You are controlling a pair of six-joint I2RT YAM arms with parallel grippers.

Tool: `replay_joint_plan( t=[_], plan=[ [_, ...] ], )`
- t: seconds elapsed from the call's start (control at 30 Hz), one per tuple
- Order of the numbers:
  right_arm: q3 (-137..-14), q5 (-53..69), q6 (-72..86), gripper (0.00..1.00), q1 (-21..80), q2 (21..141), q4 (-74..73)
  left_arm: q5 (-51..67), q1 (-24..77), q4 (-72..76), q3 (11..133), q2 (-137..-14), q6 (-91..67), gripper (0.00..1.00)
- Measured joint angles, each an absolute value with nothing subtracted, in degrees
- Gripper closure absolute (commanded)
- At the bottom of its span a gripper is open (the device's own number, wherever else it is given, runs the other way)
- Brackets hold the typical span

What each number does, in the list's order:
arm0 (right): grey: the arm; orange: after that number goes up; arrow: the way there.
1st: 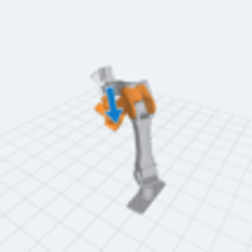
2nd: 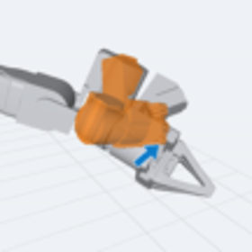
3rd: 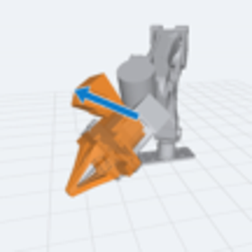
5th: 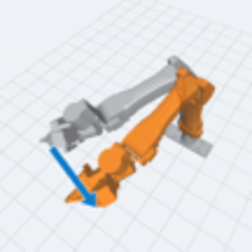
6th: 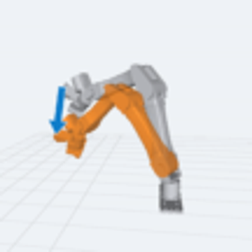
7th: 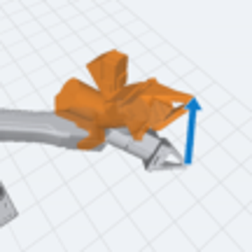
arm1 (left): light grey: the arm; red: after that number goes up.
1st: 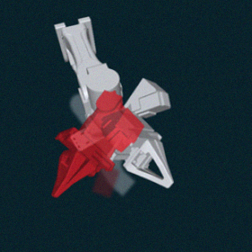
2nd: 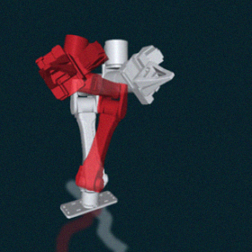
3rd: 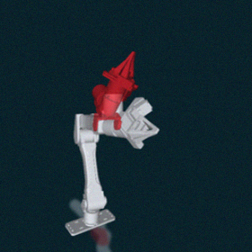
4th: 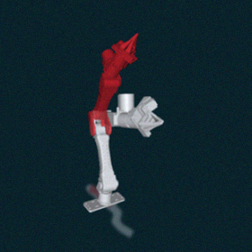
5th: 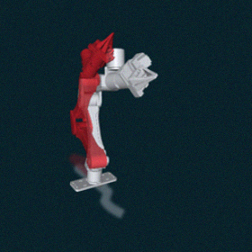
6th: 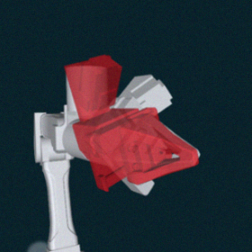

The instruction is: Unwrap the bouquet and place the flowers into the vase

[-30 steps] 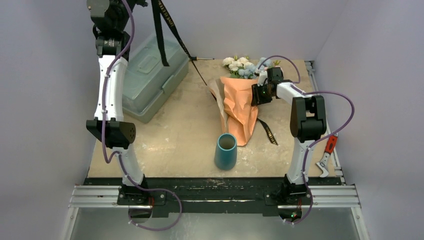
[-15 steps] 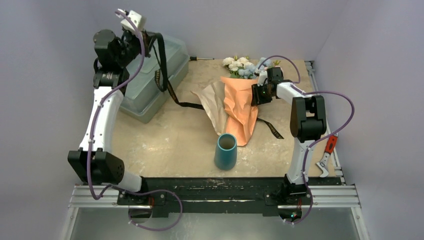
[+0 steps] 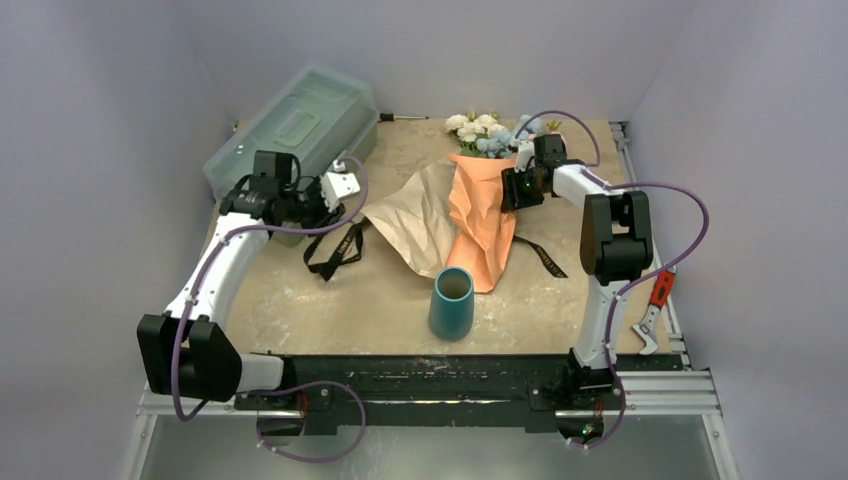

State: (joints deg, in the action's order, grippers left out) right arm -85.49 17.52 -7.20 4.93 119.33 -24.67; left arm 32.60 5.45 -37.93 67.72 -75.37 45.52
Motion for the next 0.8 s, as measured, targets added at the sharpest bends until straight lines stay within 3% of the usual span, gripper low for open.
replay_joint_plan(
  t=[0.13, 0.27, 0.53, 0.67, 0.8],
  plan=[
    [-85.5, 17.7, -7.6, 0.47, 4.9, 119.3, -24.7, 32.4, 6.4, -43.2, 66.4, -77.2, 49.6, 0.48],
    [-85.6, 18.1, -7.7, 0.43, 4.9, 119.2, -25.0, 32.4, 6.4, -41.8, 66.4, -80.1, 48.9, 0.47],
    [-85.6, 19.0, -8.0, 0.41, 4.9, 118.7, -26.2, 29.1, 9.0, -29.9, 62.7, -87.3, 46.6, 0.61],
    [-85.6, 19.1, -8.1, 0.41, 4.9, 118.7, -26.5, 27.2, 10.4, -27.0, 63.0, -93.6, 46.6, 0.40],
    [-85.6, 19.2, -8.2, 0.41, 4.9, 118.5, -26.5, 24.9, 10.4, -23.3, 61.3, -96.4, 46.3, 0.38]
  ],
)
